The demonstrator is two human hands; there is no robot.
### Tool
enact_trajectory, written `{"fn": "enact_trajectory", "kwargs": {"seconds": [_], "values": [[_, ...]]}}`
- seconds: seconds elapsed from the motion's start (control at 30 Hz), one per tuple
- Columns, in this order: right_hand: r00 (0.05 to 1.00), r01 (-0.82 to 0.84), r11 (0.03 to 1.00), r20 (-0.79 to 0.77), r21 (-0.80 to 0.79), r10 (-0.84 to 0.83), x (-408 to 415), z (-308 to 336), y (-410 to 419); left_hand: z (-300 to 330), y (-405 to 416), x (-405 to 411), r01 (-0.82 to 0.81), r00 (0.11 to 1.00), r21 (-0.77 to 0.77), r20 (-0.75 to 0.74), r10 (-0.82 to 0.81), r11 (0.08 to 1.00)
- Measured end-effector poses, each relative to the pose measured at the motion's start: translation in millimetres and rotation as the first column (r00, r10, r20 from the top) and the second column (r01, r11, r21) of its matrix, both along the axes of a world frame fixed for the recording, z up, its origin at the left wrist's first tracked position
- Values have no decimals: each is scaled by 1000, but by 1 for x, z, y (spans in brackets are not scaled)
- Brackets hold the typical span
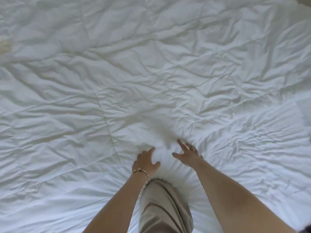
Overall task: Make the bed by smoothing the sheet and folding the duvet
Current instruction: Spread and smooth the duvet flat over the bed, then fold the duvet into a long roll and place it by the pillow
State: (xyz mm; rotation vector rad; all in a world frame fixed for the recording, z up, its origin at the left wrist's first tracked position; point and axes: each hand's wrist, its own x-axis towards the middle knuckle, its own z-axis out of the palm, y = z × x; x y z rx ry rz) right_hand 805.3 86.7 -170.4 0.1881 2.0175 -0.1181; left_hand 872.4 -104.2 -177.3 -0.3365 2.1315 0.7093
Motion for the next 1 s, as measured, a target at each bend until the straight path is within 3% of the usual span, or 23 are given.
{"fn": "enact_trajectory", "kwargs": {"seconds": [0.13,0.3,0.53,0.77,1.0], "values": [[999,-36,999,15,5,36,6,-1,26,-14,19,3,-83,996,44,-4,84,996],[998,-53,998,30,45,51,53,6,100,-4,71,20,-49,998,17,44,48,999],[997,-31,999,-74,-44,28,145,22,211,56,172,84,108,985,-204,-110,-132,973],[987,-157,972,-64,-173,147,200,53,244,92,270,171,27,996,-193,-75,-42,981],[940,-325,915,25,-239,340,272,55,244,82,308,286,-159,975,-198,126,186,967]]}}
